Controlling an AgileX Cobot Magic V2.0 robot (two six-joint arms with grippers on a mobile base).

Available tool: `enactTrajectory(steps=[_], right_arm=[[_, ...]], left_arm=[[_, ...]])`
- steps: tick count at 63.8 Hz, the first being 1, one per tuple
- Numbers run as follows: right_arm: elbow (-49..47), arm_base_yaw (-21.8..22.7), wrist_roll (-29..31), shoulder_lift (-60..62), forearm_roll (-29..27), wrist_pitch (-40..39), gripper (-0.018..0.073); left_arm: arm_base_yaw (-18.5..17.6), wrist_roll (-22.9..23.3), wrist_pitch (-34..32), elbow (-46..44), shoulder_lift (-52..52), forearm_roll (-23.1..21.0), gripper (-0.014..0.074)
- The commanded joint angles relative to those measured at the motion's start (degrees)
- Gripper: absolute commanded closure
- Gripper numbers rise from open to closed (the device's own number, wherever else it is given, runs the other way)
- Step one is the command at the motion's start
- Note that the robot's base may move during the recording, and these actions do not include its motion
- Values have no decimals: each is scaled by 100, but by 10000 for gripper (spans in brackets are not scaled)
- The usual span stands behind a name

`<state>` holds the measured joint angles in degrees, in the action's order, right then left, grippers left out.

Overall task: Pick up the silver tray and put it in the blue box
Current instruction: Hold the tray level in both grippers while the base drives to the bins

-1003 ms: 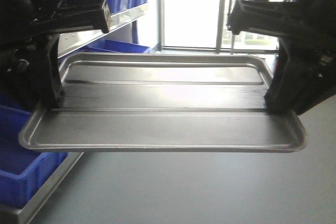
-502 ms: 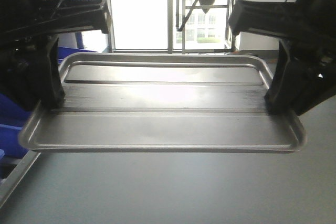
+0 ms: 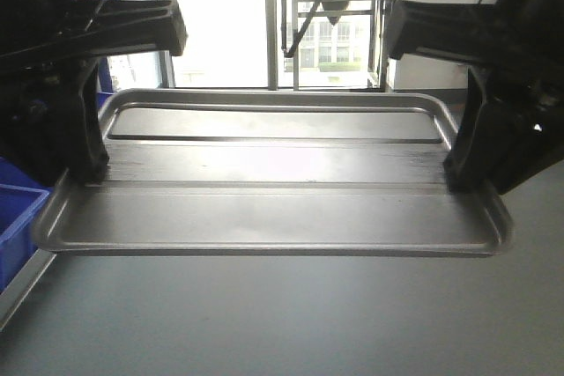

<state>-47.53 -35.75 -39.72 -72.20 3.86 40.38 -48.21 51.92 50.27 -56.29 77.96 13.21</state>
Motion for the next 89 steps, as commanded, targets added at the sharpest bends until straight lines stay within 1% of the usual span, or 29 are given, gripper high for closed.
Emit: enactTrajectory(steps=[1, 89], right_arm=[[-150, 25, 2, 159, 117, -247, 503], [-150, 25, 2, 159, 117, -276, 503]], left_arm=[[-33, 56, -119, -141, -197, 87, 611], [-33, 56, -119, -141, -197, 97, 611]])
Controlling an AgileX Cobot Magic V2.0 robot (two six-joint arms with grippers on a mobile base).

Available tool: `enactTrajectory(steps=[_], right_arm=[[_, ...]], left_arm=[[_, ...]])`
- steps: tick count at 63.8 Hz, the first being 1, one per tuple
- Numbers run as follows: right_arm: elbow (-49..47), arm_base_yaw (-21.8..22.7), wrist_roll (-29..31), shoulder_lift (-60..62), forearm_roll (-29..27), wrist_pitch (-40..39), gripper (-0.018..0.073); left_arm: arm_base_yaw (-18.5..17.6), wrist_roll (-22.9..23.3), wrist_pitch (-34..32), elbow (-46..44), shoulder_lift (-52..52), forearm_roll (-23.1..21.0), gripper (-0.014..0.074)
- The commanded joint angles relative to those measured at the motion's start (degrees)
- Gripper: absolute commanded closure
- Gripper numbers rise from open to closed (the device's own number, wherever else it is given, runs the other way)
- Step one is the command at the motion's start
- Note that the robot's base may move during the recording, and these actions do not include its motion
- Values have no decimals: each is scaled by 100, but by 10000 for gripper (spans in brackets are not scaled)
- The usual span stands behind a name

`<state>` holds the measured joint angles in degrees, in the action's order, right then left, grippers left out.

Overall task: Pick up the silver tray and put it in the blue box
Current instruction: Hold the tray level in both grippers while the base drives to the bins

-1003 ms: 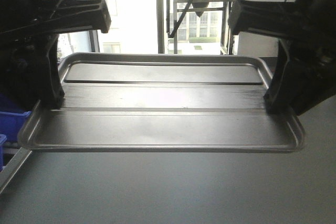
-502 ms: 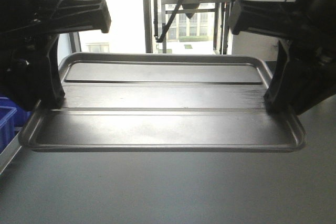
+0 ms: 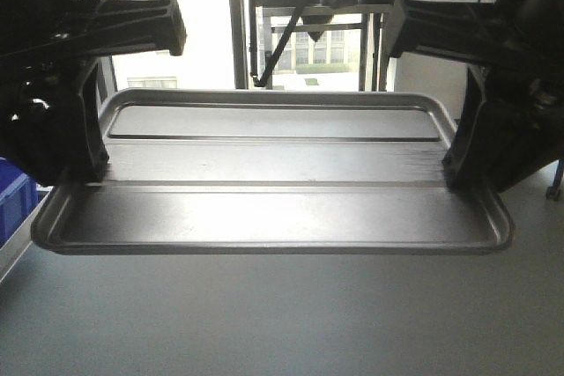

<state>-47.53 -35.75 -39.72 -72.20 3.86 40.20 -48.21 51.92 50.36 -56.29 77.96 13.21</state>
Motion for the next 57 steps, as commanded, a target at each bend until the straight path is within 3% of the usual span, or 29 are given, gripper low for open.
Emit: enactTrajectory(steps=[1, 57], right_arm=[[-150, 25, 2, 159, 117, -257, 503], [-150, 25, 2, 159, 117, -257, 503]], left_arm=[[-33, 56, -129, -141, -197, 97, 611], [-33, 56, -129, -141, -197, 97, 611]])
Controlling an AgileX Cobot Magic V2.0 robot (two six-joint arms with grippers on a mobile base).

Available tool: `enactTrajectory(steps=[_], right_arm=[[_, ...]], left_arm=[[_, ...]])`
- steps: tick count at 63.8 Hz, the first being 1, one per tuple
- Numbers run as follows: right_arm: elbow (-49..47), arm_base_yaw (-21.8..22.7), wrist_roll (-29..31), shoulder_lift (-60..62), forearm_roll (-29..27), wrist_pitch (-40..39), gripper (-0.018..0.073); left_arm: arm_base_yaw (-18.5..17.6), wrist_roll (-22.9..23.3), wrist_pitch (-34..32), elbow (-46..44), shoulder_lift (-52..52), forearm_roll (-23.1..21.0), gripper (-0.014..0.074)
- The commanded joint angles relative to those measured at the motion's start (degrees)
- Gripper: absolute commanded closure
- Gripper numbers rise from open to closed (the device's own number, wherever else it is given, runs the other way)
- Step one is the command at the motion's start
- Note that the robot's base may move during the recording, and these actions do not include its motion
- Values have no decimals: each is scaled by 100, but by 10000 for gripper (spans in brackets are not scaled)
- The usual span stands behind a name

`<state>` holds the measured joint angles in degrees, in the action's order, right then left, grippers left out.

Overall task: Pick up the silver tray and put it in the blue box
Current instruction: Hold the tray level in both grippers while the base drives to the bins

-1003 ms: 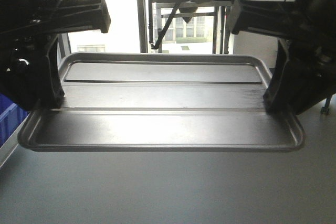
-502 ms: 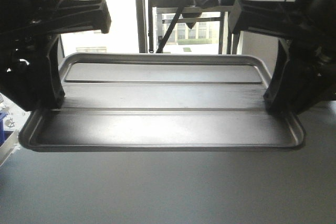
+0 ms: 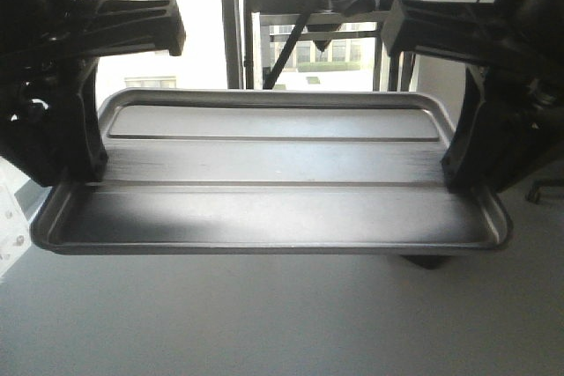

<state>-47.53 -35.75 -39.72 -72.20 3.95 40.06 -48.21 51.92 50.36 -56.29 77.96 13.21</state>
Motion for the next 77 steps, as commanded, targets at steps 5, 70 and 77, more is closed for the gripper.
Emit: enactTrajectory(steps=[5, 70, 77], right_arm=[[-150, 25, 2, 159, 107, -243, 503], [-150, 25, 2, 159, 107, -243, 503], [-150, 25, 2, 159, 107, -243, 503]], left_arm=[[-33, 56, -129, -141, -197, 97, 611], [-33, 56, -129, -141, -197, 97, 611], [-33, 56, -129, -141, -197, 97, 611]])
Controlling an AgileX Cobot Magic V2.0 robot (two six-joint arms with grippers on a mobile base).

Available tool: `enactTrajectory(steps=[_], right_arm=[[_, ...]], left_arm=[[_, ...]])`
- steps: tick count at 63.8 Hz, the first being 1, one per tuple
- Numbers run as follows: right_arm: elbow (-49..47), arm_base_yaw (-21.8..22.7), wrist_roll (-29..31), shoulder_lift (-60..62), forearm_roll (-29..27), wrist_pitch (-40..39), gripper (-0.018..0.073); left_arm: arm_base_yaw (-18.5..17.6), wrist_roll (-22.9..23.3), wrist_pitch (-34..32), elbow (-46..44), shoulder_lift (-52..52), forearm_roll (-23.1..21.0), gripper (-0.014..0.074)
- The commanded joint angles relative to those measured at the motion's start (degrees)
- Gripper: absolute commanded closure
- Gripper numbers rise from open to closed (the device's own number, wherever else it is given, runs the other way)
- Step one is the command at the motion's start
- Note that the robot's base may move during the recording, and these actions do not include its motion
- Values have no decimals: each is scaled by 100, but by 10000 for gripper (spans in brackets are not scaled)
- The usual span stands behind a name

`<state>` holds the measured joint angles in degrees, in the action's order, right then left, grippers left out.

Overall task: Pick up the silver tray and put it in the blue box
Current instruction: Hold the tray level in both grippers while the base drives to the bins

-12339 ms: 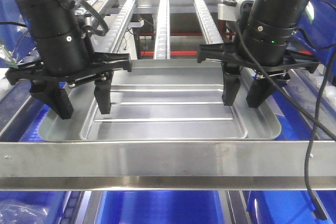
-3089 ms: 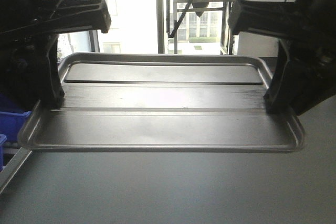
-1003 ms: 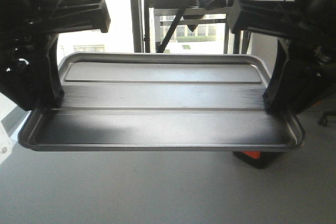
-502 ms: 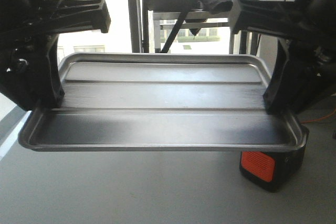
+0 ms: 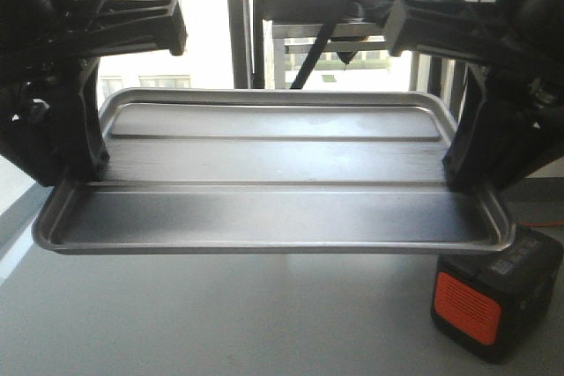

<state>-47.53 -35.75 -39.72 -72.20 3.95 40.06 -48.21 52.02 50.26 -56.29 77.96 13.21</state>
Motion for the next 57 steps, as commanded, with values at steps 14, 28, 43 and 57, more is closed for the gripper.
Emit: enactTrajectory(steps=[14, 28, 43, 57], right_arm=[[-150, 25, 2, 159, 107, -243, 503], [-150, 25, 2, 159, 107, -243, 503], [-150, 25, 2, 159, 107, -243, 503], [-150, 25, 2, 159, 107, -243, 503]], left_arm=[[-33, 46, -118, -141, -197, 97, 611], [-33, 46, -118, -141, -197, 97, 611], [-33, 46, -118, -141, -197, 97, 611], [-33, 46, -118, -141, -197, 97, 611]])
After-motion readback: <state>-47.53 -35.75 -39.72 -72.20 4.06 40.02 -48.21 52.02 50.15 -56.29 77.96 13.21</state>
